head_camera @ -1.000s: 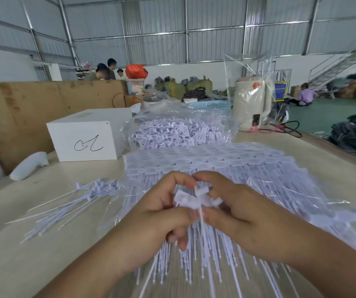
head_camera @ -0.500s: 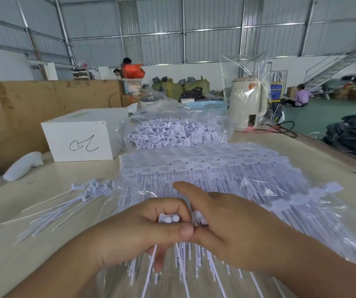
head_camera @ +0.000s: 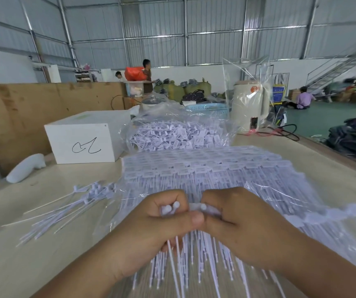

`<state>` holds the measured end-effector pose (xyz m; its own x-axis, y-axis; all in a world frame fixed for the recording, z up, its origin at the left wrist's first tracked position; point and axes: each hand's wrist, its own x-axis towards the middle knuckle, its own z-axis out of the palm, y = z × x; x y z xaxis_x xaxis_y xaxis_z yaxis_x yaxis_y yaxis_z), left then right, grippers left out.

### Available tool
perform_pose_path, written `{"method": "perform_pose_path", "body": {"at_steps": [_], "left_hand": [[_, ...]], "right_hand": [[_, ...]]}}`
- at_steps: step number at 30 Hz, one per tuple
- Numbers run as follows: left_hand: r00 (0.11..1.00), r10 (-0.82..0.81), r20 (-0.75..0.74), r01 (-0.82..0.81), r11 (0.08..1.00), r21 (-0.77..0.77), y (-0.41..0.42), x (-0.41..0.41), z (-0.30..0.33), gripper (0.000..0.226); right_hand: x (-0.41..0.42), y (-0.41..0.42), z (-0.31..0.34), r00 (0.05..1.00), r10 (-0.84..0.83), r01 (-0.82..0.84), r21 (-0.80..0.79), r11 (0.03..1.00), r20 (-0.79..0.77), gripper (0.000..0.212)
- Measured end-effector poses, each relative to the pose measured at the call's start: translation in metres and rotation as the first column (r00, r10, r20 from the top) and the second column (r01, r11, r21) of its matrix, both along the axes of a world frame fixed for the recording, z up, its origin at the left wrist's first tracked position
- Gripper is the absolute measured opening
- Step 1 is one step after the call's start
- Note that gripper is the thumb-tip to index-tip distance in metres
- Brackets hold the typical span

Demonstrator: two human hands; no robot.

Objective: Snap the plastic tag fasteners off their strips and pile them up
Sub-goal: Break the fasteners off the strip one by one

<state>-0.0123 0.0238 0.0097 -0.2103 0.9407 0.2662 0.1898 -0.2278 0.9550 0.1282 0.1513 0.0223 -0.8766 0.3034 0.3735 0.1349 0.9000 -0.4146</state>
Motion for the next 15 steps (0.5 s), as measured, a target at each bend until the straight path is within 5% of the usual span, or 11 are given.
{"method": "perform_pose_path", "body": {"at_steps": [6, 9, 12, 15], "left_hand": [[0.946, 0.298, 0.13, -0.314, 0.94, 0.132, 0.011, 0.01, -0.008, 0.036], [0.893, 0.382, 0.238, -0.427, 0.886, 0.181, 0.01, 0.005, -0.006, 0.038], [0.922, 0.295, 0.251, -0.337, 0.93, 0.144, 0.004, -0.005, -0.001, 0.04], [0.978, 0.126, 0.168, -0.138, 0.989, 0.061, -0.001, -0.005, -0.001, 0.036]], "right_hand": [[-0.008, -0.015, -0.006, 0.978, -0.123, 0.12, -0.028, 0.992, -0.167, 0.046], [-0.011, -0.013, -0.002, 0.912, -0.246, 0.196, -0.176, 0.965, -0.329, 0.053], [-0.004, 0.001, 0.004, 0.888, -0.215, 0.129, -0.229, 0.965, -0.406, 0.057], [0.002, -0.002, 0.0, 0.961, 0.008, -0.044, -0.122, 0.992, -0.276, 0.029]]}}
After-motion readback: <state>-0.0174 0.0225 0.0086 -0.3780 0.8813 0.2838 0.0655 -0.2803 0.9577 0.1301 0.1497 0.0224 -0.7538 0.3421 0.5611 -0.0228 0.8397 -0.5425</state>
